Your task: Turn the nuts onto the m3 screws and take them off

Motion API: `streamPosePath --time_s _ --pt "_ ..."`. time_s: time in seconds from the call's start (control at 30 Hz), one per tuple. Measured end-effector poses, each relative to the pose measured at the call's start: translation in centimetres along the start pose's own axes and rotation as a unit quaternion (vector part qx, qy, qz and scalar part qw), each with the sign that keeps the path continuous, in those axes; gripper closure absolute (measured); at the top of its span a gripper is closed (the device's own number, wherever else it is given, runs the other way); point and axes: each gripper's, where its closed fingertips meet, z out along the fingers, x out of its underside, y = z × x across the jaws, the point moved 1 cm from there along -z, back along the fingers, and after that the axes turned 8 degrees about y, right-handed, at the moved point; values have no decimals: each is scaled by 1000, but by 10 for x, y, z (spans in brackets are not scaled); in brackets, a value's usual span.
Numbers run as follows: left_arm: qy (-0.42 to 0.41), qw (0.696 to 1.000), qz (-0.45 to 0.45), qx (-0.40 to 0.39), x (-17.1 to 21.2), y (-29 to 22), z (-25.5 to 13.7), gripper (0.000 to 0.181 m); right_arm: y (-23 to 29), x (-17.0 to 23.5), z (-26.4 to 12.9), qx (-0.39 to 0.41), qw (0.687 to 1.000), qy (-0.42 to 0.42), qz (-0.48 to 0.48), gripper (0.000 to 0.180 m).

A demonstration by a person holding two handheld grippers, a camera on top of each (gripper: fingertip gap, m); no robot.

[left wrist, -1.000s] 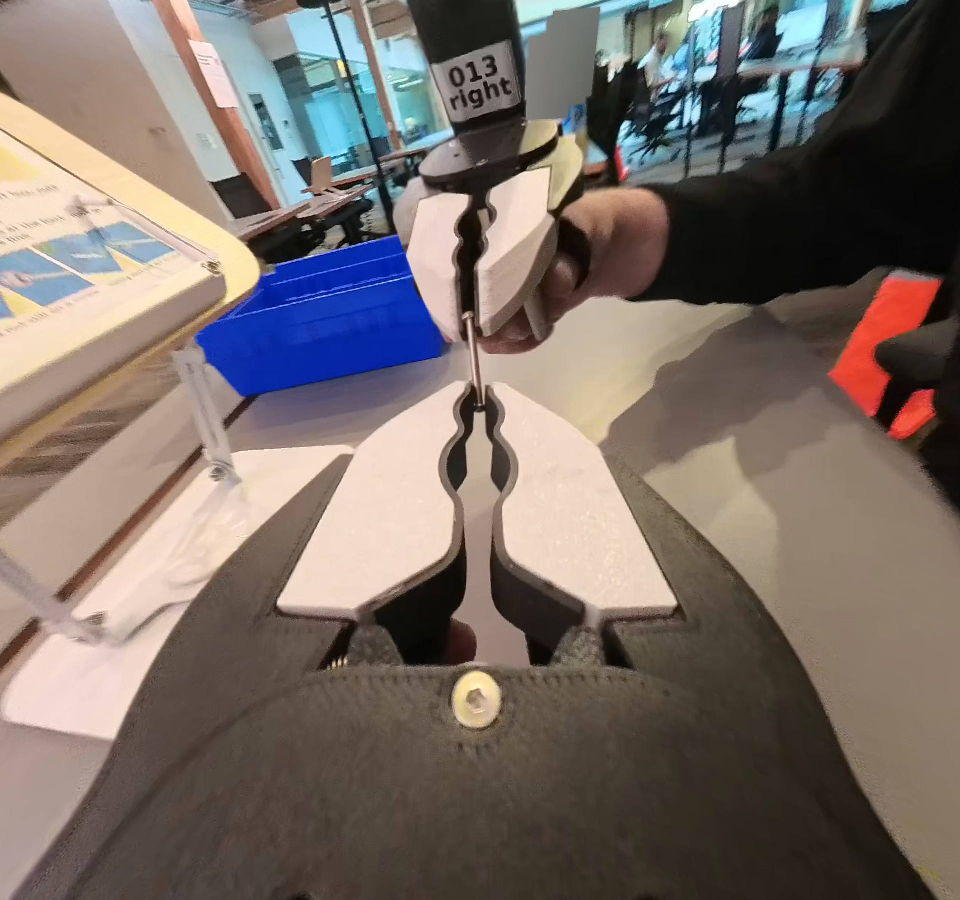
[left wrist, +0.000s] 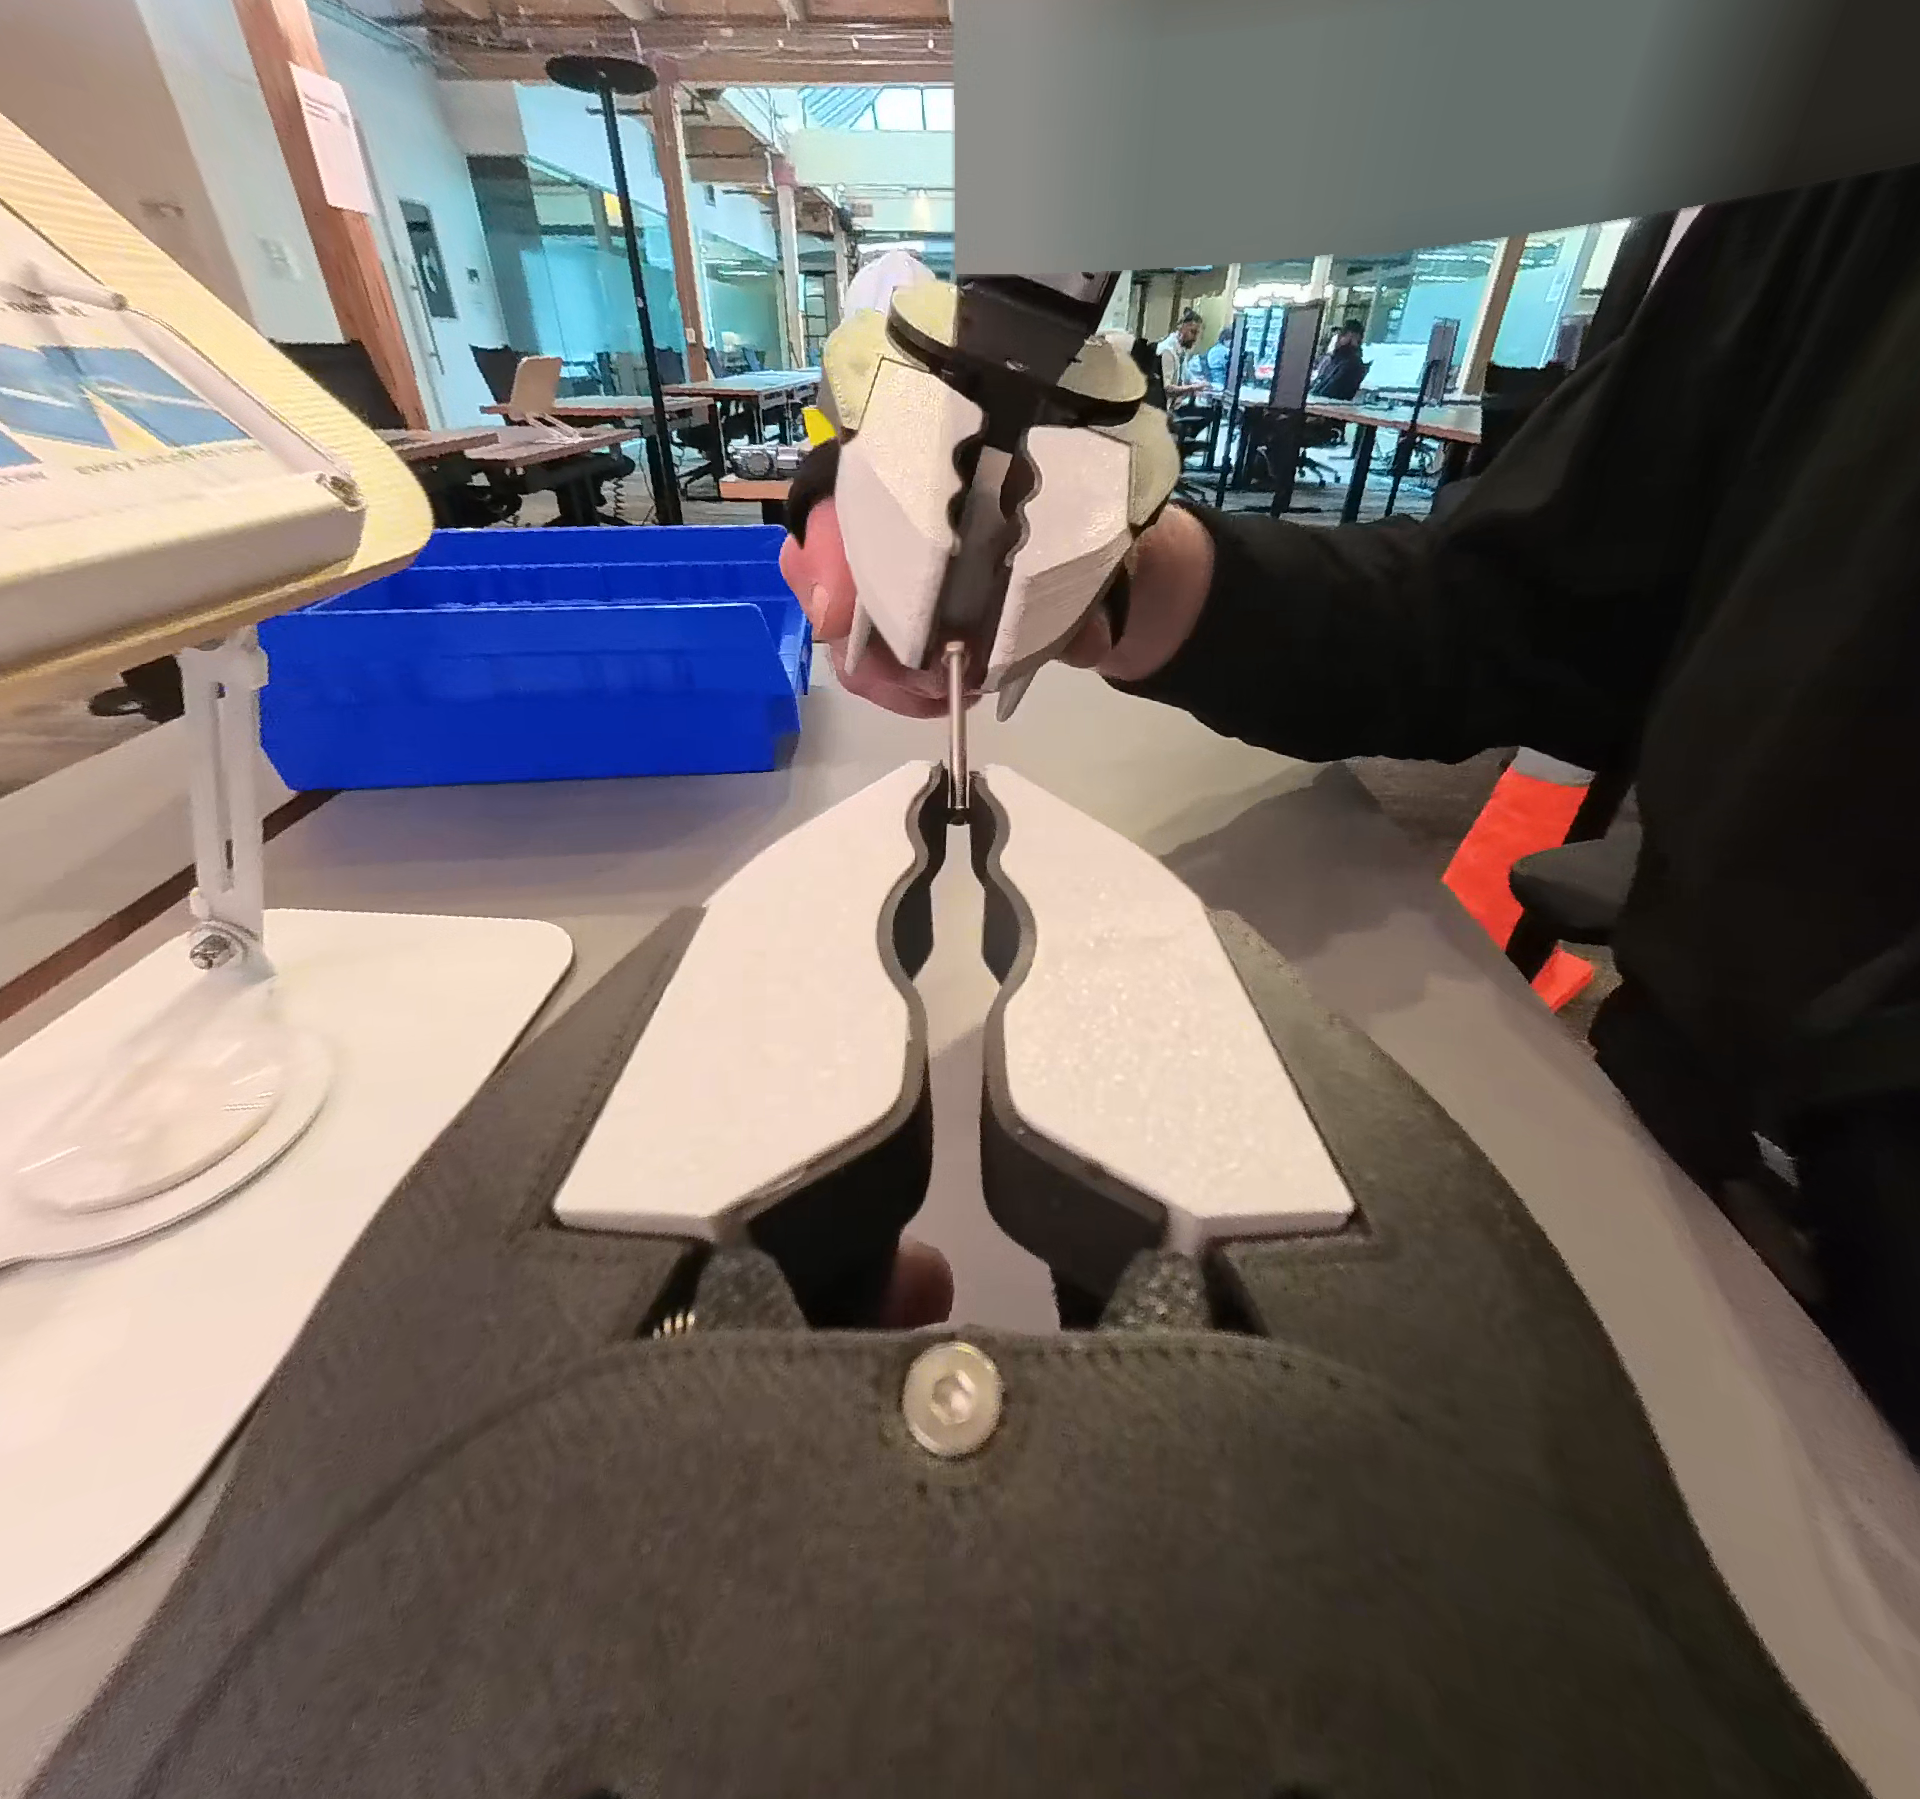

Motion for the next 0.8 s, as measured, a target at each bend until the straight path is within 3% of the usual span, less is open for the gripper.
streamPosePath --time_s 0.23,0.4,0.8 --pt "7 1000 17 -15 1 1 0 177 0 1 1 -13 1000 -2 19 174" --pt "50 993 87 -68 5 3 3 178 -1 4 1 -32 994 -18 103 175" --pt "144 944 232 -185 14 13 7 178 -2 16 2 7 984 14 175 175"
